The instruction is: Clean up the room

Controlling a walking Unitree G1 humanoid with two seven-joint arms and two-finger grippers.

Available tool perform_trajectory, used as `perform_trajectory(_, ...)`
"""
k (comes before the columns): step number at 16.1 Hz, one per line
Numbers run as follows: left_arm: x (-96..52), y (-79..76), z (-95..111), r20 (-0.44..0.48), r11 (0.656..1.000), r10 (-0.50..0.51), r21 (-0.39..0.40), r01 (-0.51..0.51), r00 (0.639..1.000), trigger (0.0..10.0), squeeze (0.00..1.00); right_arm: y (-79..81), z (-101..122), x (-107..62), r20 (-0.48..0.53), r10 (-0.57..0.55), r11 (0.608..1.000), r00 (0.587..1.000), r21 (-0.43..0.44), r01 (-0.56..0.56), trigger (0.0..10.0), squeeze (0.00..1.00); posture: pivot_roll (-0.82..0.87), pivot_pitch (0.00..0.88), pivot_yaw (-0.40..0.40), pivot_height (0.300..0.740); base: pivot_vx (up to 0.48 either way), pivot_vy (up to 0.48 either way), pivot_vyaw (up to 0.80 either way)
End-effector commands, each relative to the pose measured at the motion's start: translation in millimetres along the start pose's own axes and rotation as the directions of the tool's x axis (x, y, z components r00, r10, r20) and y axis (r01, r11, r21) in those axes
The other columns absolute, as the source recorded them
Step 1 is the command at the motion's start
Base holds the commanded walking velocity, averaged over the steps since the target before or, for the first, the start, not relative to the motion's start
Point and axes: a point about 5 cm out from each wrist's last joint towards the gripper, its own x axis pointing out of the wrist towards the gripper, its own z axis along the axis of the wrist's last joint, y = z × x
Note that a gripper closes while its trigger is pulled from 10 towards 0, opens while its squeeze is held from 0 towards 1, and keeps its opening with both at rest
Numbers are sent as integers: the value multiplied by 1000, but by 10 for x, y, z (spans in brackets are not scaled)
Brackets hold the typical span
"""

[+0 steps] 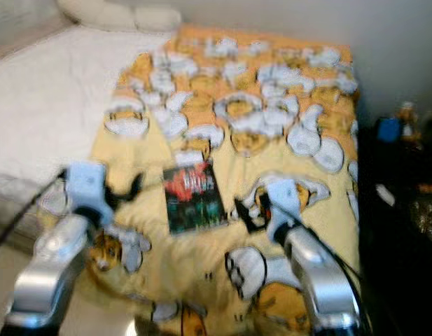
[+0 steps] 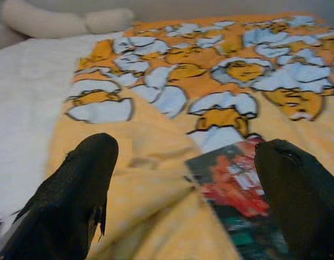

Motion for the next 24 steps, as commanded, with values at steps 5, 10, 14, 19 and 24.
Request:
perform_trajectory(5,-22,-38,-22,-24,997,-55,45,56,998,10000,678,32,11,241,-19,174,973,984,157,-169,10000,1000,12,0,25,740,0,0,0)
perform_trajectory(10,-19,-34,-84,-87,991,-114,60,119,990,10000,678,32,-137,472,-95,231,948,968,247,-202,10000,1000,15,0,26,740,0,0,0)
perform_trajectory(14,-46,-38,-108,-171,944,-318,37,328,933,10000,384,-73,-33,798,-69,155,893,985,437,-110,10000,1000,5,0,45,740,0,0,0)
perform_trajectory(19,-128,18,-61,-193,908,-412,1,420,891,10000,0,-200,33,897,-108,71,883,992,470,-12,10000,0,30,48,44,740,0,0,0)
perform_trajectory(24,-190,52,-94,-232,894,-444,-51,445,866,10000,0,-269,-8,904,-177,12,861,984,503,80,10000,0,29,87,59,740,0,0,0)
